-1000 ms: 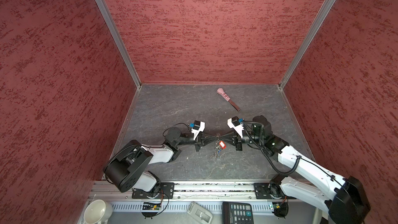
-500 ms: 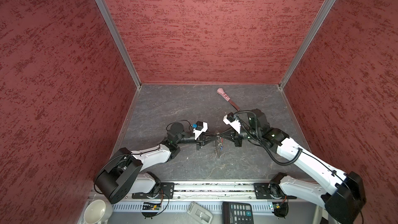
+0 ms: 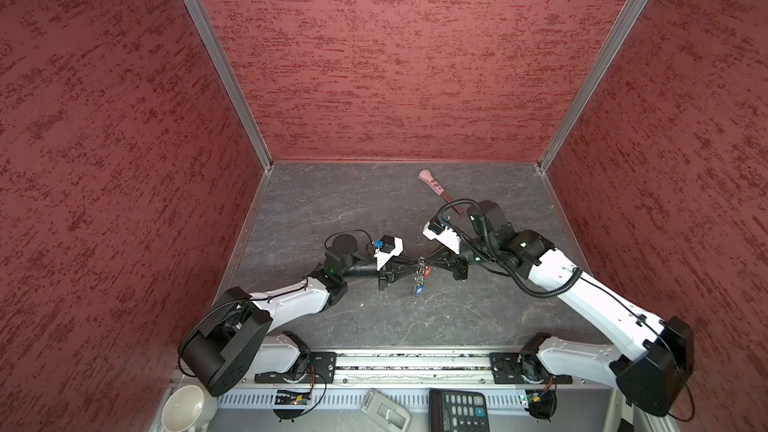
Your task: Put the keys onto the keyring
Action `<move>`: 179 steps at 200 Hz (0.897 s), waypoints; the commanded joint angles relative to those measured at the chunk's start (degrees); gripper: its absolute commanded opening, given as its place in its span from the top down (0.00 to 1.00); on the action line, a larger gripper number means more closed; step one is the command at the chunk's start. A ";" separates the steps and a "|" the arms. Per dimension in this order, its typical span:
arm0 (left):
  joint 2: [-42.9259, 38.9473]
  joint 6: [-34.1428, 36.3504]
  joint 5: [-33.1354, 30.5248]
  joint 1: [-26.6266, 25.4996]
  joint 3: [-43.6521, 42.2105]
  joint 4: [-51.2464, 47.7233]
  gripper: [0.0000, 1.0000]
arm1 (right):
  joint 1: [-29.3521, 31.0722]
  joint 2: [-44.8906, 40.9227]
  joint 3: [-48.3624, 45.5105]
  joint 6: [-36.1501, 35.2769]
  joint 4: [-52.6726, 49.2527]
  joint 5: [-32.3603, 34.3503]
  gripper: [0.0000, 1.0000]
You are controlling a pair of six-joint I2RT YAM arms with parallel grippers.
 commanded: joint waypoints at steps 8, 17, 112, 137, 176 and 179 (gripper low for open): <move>-1.59 -1.51 0.56 0.24 1.53 0.82 0.76 | 0.83 0.40 2.99 -3.30 -3.11 1.00 1.00; -1.66 -1.53 0.56 0.22 1.77 0.55 0.76 | 1.16 0.64 3.35 -3.57 -3.48 1.26 1.00; -0.66 0.59 1.25 -0.65 4.48 -6.40 0.76 | 2.49 1.19 4.58 -4.05 -3.38 2.19 1.00; -1.15 1.61 0.90 -0.84 4.52 -8.25 0.76 | 2.51 1.10 4.85 -4.35 -3.68 2.91 1.00; -1.20 2.68 0.72 -1.21 5.30 -10.71 0.80 | 2.51 1.14 5.63 -4.81 -4.13 3.49 1.00; -1.15 2.68 0.75 -1.31 5.35 -10.72 0.81 | 2.59 1.28 5.65 -4.76 -4.13 3.44 1.00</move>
